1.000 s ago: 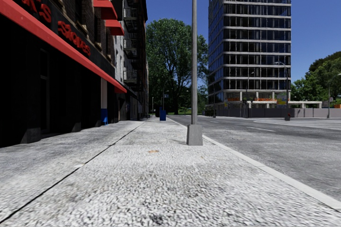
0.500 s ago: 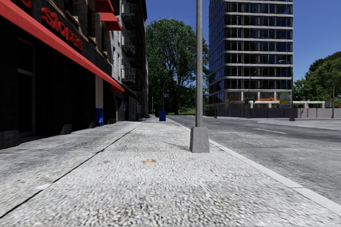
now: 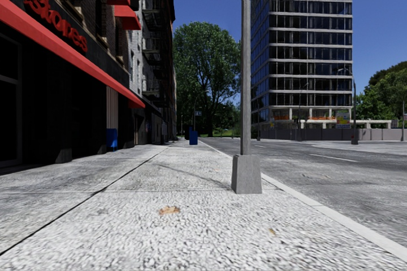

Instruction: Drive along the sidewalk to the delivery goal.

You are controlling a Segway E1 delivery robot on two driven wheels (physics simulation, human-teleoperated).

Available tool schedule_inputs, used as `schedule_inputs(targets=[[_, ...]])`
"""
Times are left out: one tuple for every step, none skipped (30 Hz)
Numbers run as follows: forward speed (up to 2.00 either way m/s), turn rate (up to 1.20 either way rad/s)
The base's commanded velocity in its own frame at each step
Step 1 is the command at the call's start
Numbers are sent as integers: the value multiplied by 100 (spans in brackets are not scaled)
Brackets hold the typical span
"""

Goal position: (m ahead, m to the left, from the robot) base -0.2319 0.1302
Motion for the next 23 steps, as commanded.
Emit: schedule_inputs(targets=[[0,0],[0,0],[0,0],[0,0],[0,0],[0,0],[0,0],[0,0],[0,0],[0,0],[0,0],[0,0],[0,0],[0,0],[0,0],[0,0],[0,0],[0,0],[0,0],[0,0],[0,0],[0,0],[0,0]])
